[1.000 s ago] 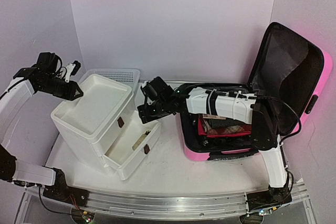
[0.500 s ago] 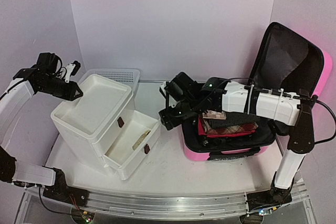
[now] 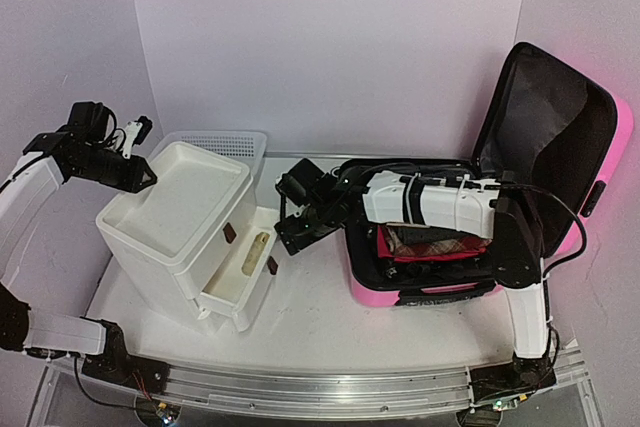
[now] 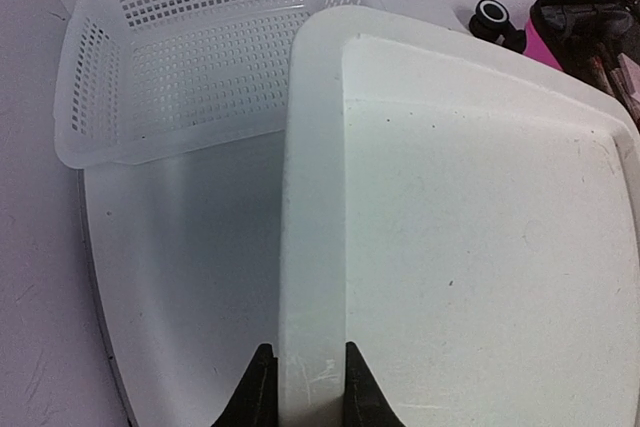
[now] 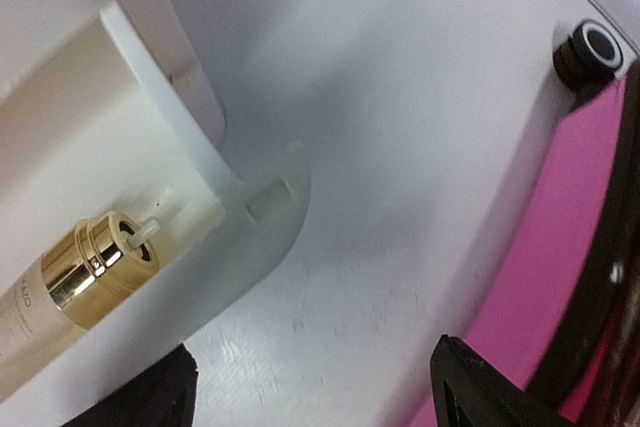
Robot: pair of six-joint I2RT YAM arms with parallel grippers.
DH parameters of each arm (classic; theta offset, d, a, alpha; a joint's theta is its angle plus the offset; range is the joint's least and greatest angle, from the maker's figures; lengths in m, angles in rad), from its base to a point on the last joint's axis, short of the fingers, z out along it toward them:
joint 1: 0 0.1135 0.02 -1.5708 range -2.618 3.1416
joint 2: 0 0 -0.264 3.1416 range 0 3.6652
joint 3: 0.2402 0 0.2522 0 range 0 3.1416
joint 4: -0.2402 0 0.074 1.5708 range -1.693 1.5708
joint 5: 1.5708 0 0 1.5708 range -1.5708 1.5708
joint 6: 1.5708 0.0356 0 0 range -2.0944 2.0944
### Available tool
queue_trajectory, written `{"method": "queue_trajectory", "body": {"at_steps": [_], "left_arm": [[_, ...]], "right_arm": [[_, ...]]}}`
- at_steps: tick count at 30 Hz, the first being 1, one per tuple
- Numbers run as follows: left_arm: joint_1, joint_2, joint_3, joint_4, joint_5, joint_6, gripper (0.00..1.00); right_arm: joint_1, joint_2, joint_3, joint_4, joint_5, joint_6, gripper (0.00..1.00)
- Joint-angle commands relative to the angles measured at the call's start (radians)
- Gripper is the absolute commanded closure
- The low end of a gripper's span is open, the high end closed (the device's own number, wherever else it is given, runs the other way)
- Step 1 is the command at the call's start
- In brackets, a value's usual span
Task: Open, take out, and arrange the luggage
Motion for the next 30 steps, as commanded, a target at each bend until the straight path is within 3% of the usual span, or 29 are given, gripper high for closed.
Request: {"method": "queue_trajectory", "body": {"at_steps": [1, 7, 11, 16, 20, 26, 30], "left_arm": [[-0.011, 0.021, -0.125, -0.105, 0.215, -0.057, 1.0], [-0.012, 0.037, -0.116, -0.098, 0.21, -0.089, 1.0], [-0.012, 0.05, -0.103, -0.098, 0.145, -0.155, 1.0], [-0.012, 0.053, -0.104, -0.097, 0.116, -0.201, 1.0], [-0.012, 0.049, -0.104, -0.098, 0.109, -0.203, 1.0], [-0.011, 0.058, -0.094, -0.098, 0.135, -0.206, 1.0], [-0.011, 0.061, -0.09, -0.097, 0.17, -0.213, 1.0]], "right_arm": [[-0.005, 0.012, 0.085, 0.29, -0.009, -0.016, 0.18], [-0.005, 0.032, 0.074, 0.3, -0.099, 0.015, 0.18], [-0.001, -0.018, -0.032, 0.268, -0.09, 0.099, 0.17], [0.004, -0.142, -0.145, 0.095, -0.007, 0.041, 0.16], [0.006, -0.21, -0.24, 0.066, -0.113, -0.028, 0.15], [0.044, -0.149, -0.221, 0.198, -0.321, -0.105, 0.14], [0.046, -0.012, -0.09, 0.337, -0.414, -0.103, 0.13]]}}
